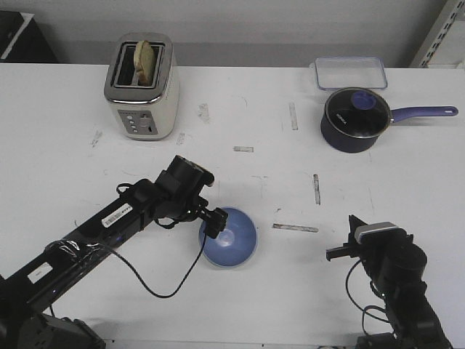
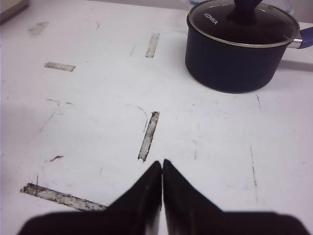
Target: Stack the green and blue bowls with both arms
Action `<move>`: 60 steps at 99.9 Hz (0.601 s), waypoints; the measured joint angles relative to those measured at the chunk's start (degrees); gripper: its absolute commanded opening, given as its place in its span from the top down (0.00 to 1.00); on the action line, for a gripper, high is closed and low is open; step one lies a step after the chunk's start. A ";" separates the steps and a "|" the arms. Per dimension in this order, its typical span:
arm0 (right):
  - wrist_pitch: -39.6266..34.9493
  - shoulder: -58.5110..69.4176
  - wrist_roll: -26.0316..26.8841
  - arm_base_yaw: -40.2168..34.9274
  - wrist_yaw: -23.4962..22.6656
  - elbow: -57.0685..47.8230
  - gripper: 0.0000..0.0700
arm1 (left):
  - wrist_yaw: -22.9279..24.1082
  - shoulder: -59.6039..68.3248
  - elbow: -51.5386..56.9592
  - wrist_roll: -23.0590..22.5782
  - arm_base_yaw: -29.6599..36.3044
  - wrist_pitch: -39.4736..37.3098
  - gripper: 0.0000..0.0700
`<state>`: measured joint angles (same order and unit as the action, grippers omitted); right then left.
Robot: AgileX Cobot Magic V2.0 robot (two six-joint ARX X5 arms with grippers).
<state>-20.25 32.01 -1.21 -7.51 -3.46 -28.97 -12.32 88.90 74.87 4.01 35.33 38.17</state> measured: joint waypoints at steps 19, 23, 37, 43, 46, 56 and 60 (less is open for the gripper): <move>0.00 0.00 0.00 0.00 0.00 0.00 1.00 | 1.38 -3.56 4.98 0.00 -0.20 0.04 0.32; -0.02 0.00 0.00 0.00 0.00 0.00 1.00 | 2.29 -4.85 6.23 0.00 -0.50 -0.17 0.39; 0.09 0.00 0.00 0.00 0.00 0.00 1.00 | 7.72 -9.90 9.49 -0.07 -2.43 -0.92 0.83; 0.48 0.00 0.00 0.00 0.00 0.00 1.00 | 9.55 -12.22 9.66 -0.44 -3.61 -1.27 0.98; 0.87 0.00 0.00 0.02 0.00 0.00 1.00 | 10.47 -13.31 9.66 -0.81 -4.35 -1.05 1.00; 2.19 0.00 0.00 0.39 0.00 0.00 1.00 | 12.31 -16.46 9.64 -2.56 -7.56 0.09 1.00; 2.56 0.00 0.00 0.66 0.00 0.00 1.00 | 12.46 -17.49 9.64 -3.19 -9.20 0.57 1.00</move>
<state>-17.69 32.01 -1.21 -6.85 -3.46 -28.97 0.14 71.42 84.51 0.82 26.13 38.74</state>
